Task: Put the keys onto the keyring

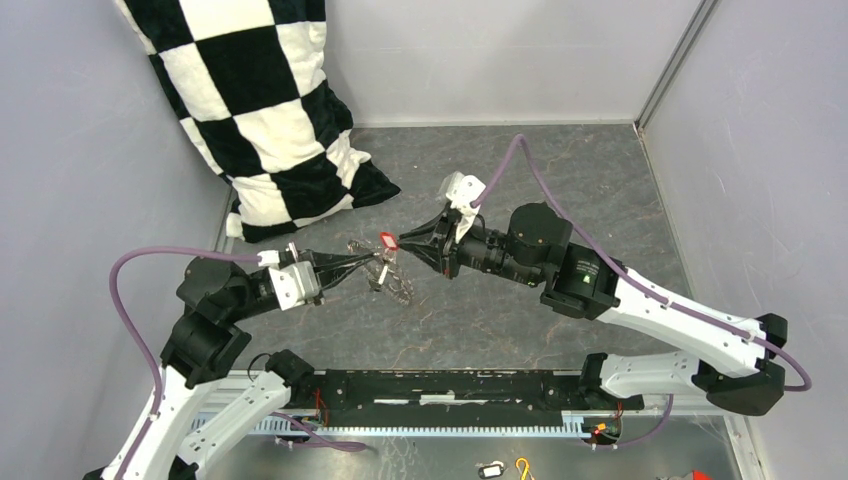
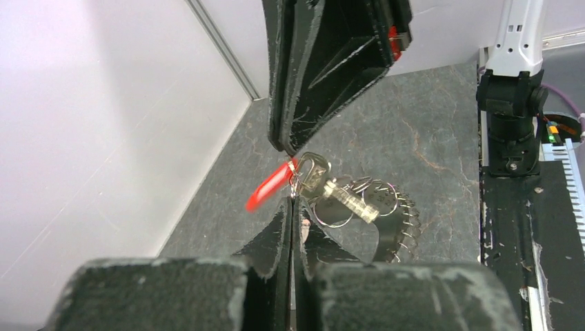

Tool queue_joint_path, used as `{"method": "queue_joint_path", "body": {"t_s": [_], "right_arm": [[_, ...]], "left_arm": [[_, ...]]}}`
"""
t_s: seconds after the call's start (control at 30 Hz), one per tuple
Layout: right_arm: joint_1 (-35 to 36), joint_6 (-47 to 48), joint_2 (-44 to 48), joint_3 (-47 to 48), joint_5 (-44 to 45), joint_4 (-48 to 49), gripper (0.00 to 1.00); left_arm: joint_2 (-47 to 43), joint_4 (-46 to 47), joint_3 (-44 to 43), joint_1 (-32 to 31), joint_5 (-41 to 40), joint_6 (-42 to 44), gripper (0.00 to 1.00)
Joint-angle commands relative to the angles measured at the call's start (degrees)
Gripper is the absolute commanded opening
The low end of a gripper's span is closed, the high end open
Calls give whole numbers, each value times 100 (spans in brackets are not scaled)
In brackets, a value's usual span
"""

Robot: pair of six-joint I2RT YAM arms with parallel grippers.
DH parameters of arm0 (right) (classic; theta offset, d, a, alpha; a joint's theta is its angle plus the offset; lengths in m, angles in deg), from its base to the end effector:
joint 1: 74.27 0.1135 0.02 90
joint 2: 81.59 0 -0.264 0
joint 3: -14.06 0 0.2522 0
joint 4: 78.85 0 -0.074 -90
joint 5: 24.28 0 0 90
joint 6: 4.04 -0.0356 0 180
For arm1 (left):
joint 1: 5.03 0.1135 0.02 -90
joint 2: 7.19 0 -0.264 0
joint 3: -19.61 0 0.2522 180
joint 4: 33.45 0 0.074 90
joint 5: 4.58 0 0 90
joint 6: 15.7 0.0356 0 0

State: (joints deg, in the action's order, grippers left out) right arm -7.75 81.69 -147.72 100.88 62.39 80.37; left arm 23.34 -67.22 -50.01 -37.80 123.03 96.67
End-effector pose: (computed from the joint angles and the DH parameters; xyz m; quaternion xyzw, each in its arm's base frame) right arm 0.1012 0.2381 0.4439 -0.3832 0.5949 0.4258 0.5638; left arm 0.0640 -0.0670 0.4161 0.5063 0.4549 -0.2796 0.6771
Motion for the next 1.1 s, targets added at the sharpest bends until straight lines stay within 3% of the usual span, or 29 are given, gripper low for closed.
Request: {"method": "queue_joint_path", "body": {"t_s": [0.0, 0.17, 0.37, 0.6, 0.67, 1.07], "right_arm": [[-225, -166, 265, -43, 273, 72, 18], [-428, -194, 150, 298, -80, -300, 29], [-469, 28, 52, 847, -614, -629, 61], [-485, -385, -117, 1280, -1093, -1061, 90], [-483, -590, -193, 1313, -1044, -1246, 90], [-483, -1641, -445, 804, -1477, -725, 61]], "left_arm": [[-164, 399, -1, -10, 78, 335, 2], [-201, 400, 21, -10, 104, 356, 2], [-182, 386, 31, -10, 61, 330, 2], [-107, 320, 11, -12, -236, 370, 2], [-108, 316, 41, -10, -277, 409, 2], [-160, 318, 119, -10, -254, 553, 2]]}}
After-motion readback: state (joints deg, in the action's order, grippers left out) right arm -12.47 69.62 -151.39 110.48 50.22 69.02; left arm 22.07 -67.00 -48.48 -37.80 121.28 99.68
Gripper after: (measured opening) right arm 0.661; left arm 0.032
